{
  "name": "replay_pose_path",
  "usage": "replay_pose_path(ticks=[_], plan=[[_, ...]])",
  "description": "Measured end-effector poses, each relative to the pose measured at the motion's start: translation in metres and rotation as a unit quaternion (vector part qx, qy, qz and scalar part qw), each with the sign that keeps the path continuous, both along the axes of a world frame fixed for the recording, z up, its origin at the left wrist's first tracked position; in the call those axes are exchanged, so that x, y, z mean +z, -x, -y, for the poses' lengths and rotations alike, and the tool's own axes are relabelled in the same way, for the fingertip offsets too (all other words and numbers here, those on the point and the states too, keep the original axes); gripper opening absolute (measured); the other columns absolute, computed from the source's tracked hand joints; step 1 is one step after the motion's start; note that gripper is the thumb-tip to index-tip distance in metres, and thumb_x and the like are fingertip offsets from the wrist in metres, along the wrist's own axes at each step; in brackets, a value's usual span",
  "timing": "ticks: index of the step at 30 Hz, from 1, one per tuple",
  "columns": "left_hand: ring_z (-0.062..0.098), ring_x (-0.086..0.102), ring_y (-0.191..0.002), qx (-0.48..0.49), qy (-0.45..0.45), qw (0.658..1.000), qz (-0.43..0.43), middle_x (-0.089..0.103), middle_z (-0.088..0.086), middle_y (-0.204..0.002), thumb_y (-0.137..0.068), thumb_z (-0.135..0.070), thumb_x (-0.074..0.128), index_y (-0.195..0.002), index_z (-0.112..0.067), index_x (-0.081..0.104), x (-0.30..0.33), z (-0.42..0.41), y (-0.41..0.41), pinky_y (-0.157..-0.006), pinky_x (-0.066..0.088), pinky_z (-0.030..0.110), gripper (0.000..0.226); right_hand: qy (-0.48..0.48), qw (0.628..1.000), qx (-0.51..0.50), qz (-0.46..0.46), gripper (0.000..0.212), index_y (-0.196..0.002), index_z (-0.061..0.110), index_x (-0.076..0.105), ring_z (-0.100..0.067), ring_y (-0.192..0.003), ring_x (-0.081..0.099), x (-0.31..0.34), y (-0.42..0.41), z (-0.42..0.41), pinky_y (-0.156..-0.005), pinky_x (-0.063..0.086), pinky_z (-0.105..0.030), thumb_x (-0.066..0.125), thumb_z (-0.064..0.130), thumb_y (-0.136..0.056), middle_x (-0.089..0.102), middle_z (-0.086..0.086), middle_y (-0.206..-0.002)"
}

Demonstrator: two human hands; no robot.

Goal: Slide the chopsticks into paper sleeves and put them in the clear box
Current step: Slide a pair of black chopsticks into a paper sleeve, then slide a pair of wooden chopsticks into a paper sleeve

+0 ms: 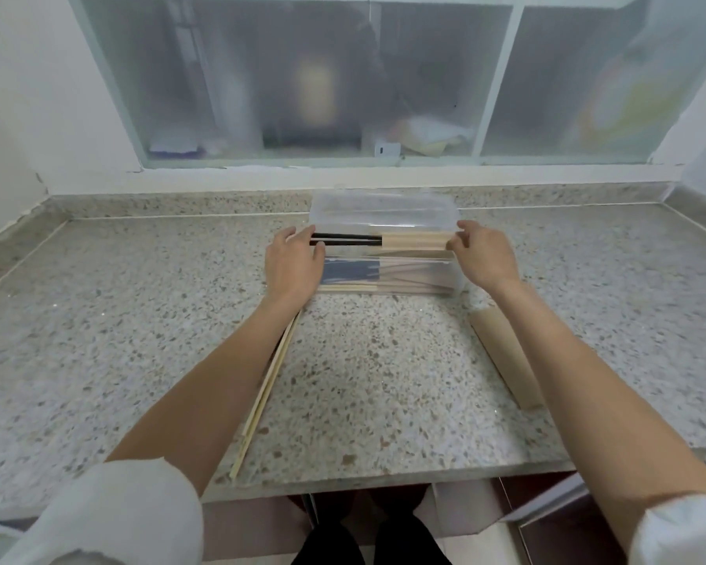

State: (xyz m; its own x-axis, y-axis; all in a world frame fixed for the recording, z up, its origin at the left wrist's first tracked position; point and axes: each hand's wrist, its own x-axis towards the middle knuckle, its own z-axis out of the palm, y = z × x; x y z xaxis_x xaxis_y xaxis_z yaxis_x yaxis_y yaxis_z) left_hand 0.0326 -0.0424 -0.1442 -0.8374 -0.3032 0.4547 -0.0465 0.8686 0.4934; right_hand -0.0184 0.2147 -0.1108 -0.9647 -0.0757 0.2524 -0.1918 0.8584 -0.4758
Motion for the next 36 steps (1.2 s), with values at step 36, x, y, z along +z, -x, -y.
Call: replay_pose_path(ticks=[36], plan=[[0.015, 0.055, -0.079, -0.079, 0.015, 0.984, 0.158, 0.061, 0.003, -0.097, -0.081, -0.021, 0.071, -0.113, -0.01, 0.062, -0.038, 0.019, -0.188, -0.074, 0.042, 0.025, 0.035, -0.282, 0.959, 0.007, -0.012, 0.034, -0.12, 0.005, 0.052, -0.032, -0.096, 0.058, -0.051, -0.159, -0.046, -0.066, 0.042, -0.035, 0.054, 0.024, -0.091, 0.063, -0.015, -0.102]])
